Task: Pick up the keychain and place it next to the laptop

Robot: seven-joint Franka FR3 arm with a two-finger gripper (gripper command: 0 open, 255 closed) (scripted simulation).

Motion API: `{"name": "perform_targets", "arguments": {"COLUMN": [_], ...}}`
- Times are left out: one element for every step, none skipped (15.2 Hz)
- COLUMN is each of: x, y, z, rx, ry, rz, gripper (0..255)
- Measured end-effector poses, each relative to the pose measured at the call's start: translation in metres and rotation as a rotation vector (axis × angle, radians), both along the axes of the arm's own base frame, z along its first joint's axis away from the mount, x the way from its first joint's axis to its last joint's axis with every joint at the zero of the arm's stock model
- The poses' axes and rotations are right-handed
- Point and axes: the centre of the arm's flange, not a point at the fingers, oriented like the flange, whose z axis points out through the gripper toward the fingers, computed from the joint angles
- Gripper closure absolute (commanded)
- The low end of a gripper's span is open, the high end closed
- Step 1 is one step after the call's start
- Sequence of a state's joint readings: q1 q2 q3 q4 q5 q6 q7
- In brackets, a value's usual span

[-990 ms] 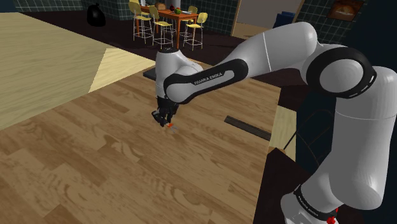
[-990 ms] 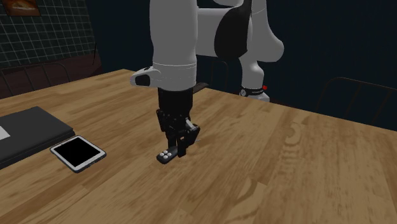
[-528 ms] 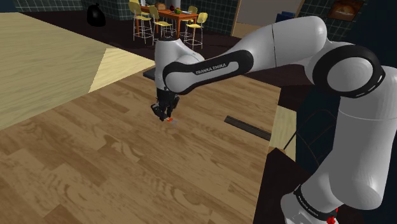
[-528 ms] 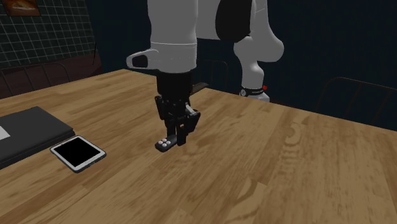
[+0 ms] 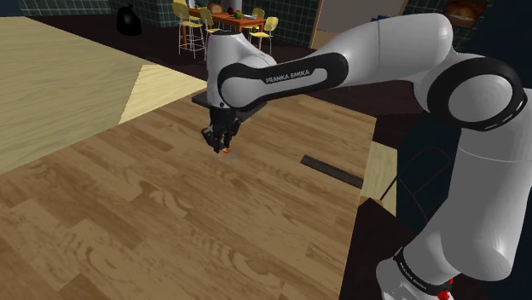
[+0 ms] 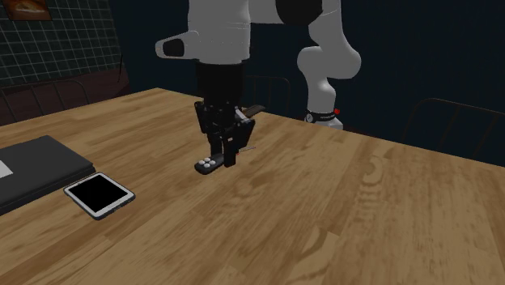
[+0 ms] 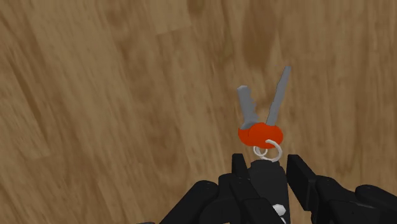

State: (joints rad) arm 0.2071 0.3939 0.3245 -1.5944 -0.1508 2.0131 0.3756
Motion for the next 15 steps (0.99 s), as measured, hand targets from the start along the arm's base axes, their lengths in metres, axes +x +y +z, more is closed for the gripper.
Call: {"name": "perform_targets", "arguments": {"x": [0.000, 0.000, 0.003, 0.005, 0.008, 0.011, 0.017, 0.019, 0.024, 0.029, 0.033, 0.038, 0.041, 0.045, 0.048], "y": [0.000, 0.000, -0.007, -0.018, -0.027, -0.041, -0.054, -0.065, -0.075, -0.089, -0.099, -0.113, -0.126, -0.137, -0.151], "z": [0.005, 0.009, 0.013, 0.014, 0.013, 0.013, 0.014, 0.015, 0.014, 0.014, 0.013, 0.012, 0.013, 0.013, 0.012], "rx": [0.000, 0.000, 0.000, 0.000, 0.000, 0.000, 0.000, 0.000, 0.000, 0.000, 0.000, 0.000, 0.000, 0.000, 0.000], "ry": [0.000, 0.000, 0.000, 0.000, 0.000, 0.001, 0.001, 0.001, 0.000, 0.001, 0.001, 0.000, 0.001, 0.001, 0.001], "rz": [0.000, 0.000, 0.000, 0.000, -0.001, -0.001, -0.001, -0.001, -0.001, -0.001, -0.001, -0.001, -0.002, -0.001, -0.001], "gripper": [255, 255, 255, 255, 255, 255, 255, 255, 255, 255, 255, 255, 255, 255, 255]}}
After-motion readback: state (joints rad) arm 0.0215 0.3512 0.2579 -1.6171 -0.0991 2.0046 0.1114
